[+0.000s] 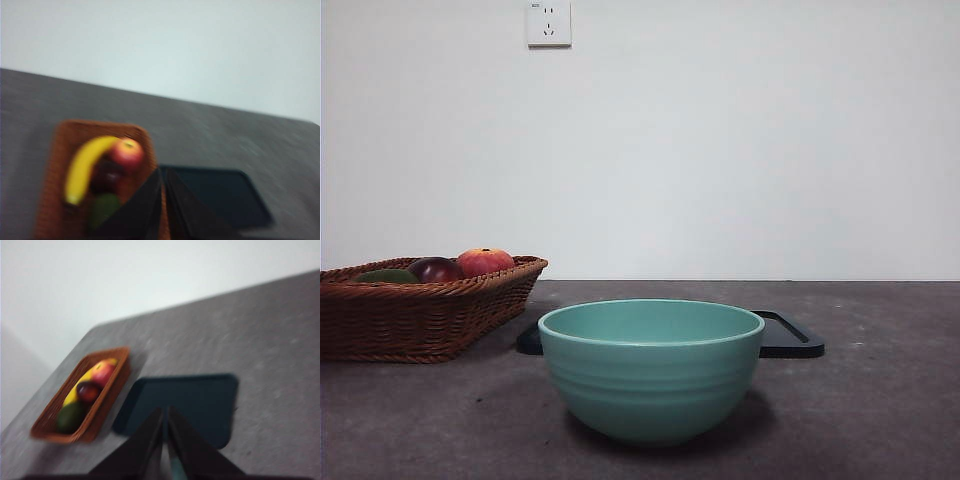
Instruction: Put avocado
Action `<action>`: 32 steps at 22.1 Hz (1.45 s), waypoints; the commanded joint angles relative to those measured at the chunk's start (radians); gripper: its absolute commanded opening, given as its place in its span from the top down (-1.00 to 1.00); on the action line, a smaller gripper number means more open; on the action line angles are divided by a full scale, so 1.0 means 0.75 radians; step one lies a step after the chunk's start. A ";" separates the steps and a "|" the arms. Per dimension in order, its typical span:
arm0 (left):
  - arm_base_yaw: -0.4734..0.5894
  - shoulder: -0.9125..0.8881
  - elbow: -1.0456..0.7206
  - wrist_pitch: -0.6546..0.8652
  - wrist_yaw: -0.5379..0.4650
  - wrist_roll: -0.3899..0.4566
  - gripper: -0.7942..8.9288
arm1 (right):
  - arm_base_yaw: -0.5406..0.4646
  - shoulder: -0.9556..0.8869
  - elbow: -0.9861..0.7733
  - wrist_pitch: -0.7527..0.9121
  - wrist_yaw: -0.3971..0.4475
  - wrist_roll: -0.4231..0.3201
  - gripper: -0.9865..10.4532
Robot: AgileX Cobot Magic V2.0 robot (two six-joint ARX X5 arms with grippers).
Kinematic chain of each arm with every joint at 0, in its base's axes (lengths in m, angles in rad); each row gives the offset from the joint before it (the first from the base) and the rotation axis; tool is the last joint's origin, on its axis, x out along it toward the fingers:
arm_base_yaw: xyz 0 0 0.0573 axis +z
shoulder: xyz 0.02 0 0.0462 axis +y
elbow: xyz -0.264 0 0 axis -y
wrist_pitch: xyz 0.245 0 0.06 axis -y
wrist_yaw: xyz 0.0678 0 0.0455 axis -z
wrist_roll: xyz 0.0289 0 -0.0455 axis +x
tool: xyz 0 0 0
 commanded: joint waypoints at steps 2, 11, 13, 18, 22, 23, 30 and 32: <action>-0.010 0.078 0.117 -0.108 0.161 0.019 0.81 | 0.072 0.079 0.108 -0.083 -0.040 -0.105 0.81; -0.152 0.106 0.193 -0.254 0.276 0.092 0.81 | 0.286 0.196 0.253 -0.422 -0.048 -0.406 0.81; -0.162 0.105 0.193 -0.267 0.310 0.091 0.80 | 0.313 0.195 0.253 -0.441 -0.060 -0.416 0.81; -0.164 0.105 0.193 -0.329 0.391 0.074 0.77 | 0.332 0.192 0.253 -0.463 -0.080 -0.416 0.81; -0.164 0.105 0.193 -0.397 0.392 0.075 0.40 | 0.332 0.189 0.253 -0.476 -0.065 -0.415 0.41; -0.164 0.104 0.193 -0.403 0.392 0.075 0.09 | 0.332 0.184 0.254 -0.483 -0.064 -0.414 0.14; -0.164 0.104 0.193 -0.403 0.423 0.071 -0.38 | 0.332 0.121 0.254 -0.536 0.035 -0.450 -0.19; -0.164 0.105 0.193 -0.407 0.422 0.071 -0.38 | 0.332 0.113 0.254 -0.533 0.035 -0.450 -0.19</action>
